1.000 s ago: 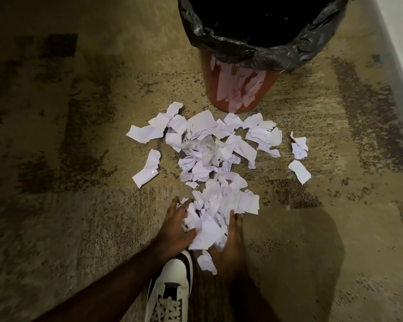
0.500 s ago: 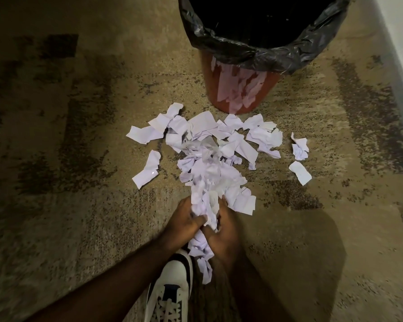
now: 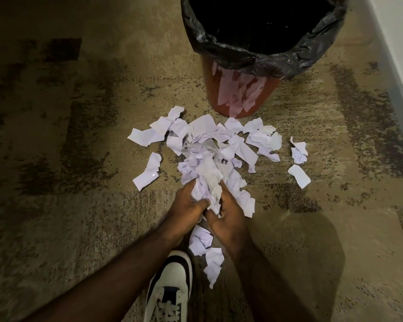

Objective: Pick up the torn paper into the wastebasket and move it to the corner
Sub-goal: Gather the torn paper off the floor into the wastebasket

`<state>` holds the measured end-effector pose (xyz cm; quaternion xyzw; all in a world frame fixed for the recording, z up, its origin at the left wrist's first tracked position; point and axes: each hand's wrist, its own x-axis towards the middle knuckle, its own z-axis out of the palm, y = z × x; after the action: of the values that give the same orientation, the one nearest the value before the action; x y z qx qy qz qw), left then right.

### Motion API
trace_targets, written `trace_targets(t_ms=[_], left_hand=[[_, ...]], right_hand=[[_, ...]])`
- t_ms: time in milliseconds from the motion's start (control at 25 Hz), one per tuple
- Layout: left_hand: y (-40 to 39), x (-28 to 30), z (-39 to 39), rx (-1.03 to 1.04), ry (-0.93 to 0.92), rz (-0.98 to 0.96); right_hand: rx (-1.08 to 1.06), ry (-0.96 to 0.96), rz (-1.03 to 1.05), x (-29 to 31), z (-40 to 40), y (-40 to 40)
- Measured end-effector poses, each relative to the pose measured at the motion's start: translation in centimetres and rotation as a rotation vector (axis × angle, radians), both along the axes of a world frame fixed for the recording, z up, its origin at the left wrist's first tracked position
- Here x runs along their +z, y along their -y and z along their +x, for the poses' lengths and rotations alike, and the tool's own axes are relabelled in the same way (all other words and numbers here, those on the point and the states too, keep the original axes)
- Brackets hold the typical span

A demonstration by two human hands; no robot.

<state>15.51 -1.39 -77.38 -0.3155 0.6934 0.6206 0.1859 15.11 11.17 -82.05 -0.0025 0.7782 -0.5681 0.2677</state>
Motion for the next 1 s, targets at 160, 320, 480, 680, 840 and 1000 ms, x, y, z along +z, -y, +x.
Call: trace_targets(t_ms=[160, 320, 480, 680, 840, 1000], left_hand=[[0.1, 2.1, -0.6, 0.018, -0.057, 0.002], [0.7, 5.0, -2.3, 0.05, -0.148, 0.06], [2.1, 8.3, -5.1, 0.03, -0.25, 0.044], [3.5, 13.5, -8.3, 0.011, -0.439, 0.019], [3.9, 18.3, -11.3, 0.003, -0.532, -0.003], [3.8, 21.4, -14.6, -0.012, -0.597, -0.044]], right_hand=[[0.0, -0.027, -0.065, 2.1, -1.2, 0.8], [-0.008, -0.116, -0.117, 5.0, -3.1, 1.5], [0.03, -0.237, -0.165, 8.9, -6.8, 2.5], [0.06, -0.395, -0.216, 14.6, -11.1, 3.9], [0.066, -0.528, -0.245, 18.7, -14.8, 4.5], [0.052, -0.637, -0.222, 21.9, -18.5, 4.5]])
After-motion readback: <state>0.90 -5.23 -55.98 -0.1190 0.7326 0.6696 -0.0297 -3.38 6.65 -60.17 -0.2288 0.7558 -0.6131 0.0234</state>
